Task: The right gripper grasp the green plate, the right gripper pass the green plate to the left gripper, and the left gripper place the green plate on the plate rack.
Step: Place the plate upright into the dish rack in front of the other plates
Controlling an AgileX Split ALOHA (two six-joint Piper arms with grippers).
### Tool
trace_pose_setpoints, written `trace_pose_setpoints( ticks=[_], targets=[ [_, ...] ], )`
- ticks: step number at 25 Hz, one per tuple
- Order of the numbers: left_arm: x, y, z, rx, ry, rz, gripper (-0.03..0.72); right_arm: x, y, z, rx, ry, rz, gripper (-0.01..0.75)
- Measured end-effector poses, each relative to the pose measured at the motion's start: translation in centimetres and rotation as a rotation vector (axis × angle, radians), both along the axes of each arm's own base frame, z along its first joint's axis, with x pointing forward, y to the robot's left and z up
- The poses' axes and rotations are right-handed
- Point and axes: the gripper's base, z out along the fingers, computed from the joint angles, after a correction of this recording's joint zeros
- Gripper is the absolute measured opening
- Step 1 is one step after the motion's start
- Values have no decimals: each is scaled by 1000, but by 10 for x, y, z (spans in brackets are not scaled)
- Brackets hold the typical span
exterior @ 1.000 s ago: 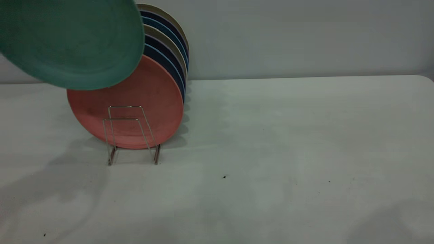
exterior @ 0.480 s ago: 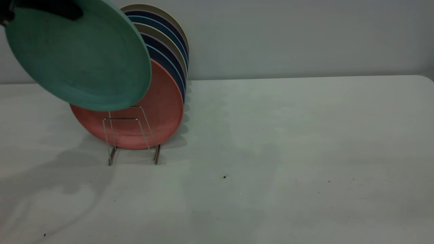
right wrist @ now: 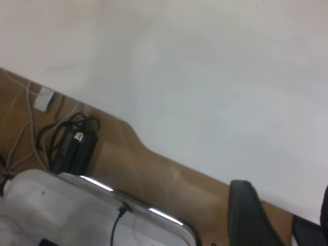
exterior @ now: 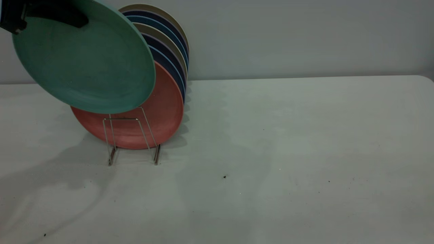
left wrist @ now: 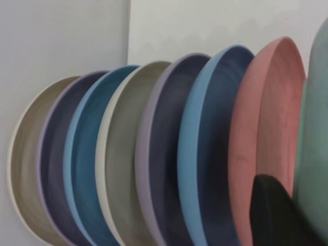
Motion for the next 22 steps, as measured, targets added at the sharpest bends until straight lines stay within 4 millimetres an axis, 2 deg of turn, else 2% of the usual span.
trace_pose_setpoints(
  ticks=[8, 15, 22],
  targets=[
    [3, -14, -2, 10, -28, -7, 128, 0, -2, -1, -19, -1, -7, 365],
    [6, -15, -11, 11, -6, -10, 128, 0, -3, -1, -33, 8, -8, 365],
    [11, -15, -30, 11, 46, -13, 128, 0, -3, -1, -35, 8, -9, 365]
  ],
)
